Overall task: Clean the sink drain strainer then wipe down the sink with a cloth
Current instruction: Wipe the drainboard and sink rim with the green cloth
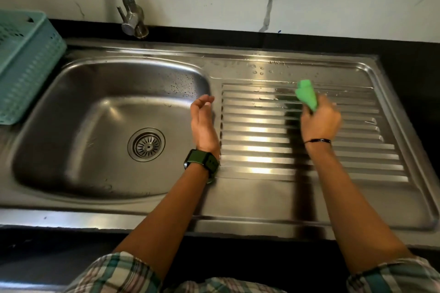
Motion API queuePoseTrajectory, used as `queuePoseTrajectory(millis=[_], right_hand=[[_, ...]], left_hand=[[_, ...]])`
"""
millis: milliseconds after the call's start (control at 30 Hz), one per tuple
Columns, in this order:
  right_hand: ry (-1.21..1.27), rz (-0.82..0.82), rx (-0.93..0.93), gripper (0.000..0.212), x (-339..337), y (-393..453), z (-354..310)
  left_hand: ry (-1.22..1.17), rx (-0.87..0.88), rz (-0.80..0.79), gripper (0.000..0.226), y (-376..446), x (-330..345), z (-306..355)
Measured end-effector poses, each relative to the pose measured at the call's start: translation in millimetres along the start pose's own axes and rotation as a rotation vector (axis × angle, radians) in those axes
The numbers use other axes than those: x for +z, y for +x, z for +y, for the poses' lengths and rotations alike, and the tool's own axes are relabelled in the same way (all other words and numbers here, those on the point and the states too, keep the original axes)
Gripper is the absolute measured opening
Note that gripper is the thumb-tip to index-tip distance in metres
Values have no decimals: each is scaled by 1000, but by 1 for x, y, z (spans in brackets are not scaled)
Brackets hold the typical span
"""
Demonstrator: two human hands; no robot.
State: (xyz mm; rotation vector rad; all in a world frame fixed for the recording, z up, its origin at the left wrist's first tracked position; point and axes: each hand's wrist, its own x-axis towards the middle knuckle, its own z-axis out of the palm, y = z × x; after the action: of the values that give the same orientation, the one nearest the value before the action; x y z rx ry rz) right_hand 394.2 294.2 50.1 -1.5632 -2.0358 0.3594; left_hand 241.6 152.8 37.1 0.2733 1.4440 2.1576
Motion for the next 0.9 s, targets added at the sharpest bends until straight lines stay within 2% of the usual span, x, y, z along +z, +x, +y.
queuePoseTrajectory(millis=[100,233,400,533,633,700,800,833,900], right_hand=[[-170,-28,114,27,-1,7,13],[-286,-82,76,27,7,2,-10],[-316,-199,-79,23,30,-23,-64],[-182,-361,-291,22,61,-56,-130],[-125,-447,-308,23,71,-55,-147],[64,-502,-201,24,65,-42,-146],[677,-502,245,21,44,-17,-137],[866,-463,372,16,35,-11,-131],[1067,-346,474,2,23,2,-119]], left_hand=[[92,-28,-54,21,-4,-1,-12],[193,22,-59,22,-10,1,-24],[148,37,-61,24,-5,3,-25],[33,4,-6,34,-2,2,-21],[-44,-41,33,45,1,-3,-22],[-49,-45,-1,43,-1,-3,-22],[6,-16,-10,41,-2,0,-19],[10,-17,-4,42,-4,-1,-20],[25,-10,-3,42,-6,-3,-20]])
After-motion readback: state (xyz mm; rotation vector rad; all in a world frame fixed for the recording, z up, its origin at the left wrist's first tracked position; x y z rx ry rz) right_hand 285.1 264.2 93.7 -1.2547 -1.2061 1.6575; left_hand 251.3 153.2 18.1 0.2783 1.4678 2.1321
